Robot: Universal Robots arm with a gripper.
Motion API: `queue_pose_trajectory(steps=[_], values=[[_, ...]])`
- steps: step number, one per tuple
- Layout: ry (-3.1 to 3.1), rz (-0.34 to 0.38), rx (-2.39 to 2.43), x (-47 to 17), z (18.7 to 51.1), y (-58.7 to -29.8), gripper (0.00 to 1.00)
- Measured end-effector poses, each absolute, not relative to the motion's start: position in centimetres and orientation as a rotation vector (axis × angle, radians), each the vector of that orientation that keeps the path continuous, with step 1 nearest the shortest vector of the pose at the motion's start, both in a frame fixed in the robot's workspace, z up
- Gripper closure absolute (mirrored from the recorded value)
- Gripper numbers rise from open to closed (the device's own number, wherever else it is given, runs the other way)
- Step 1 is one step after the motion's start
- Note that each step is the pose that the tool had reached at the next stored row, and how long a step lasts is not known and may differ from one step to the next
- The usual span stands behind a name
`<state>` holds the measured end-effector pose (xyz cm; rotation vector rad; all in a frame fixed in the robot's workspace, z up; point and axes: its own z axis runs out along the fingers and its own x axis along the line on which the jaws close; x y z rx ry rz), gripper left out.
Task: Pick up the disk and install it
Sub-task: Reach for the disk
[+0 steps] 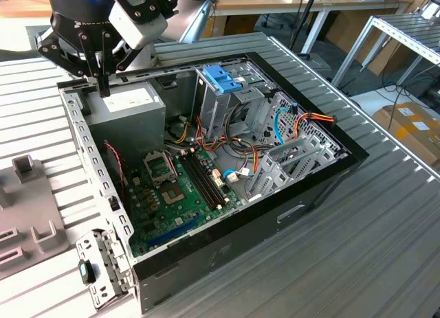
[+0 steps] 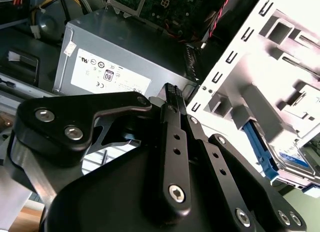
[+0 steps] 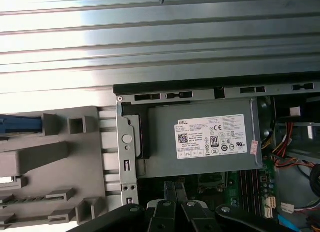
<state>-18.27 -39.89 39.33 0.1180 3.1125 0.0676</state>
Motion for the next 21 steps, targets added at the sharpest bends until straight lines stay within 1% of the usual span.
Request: queue_pose_trajectory(steps=[21], values=[[3.113,0.068,0.118,-19.4,39.3,-39.9,0.89]])
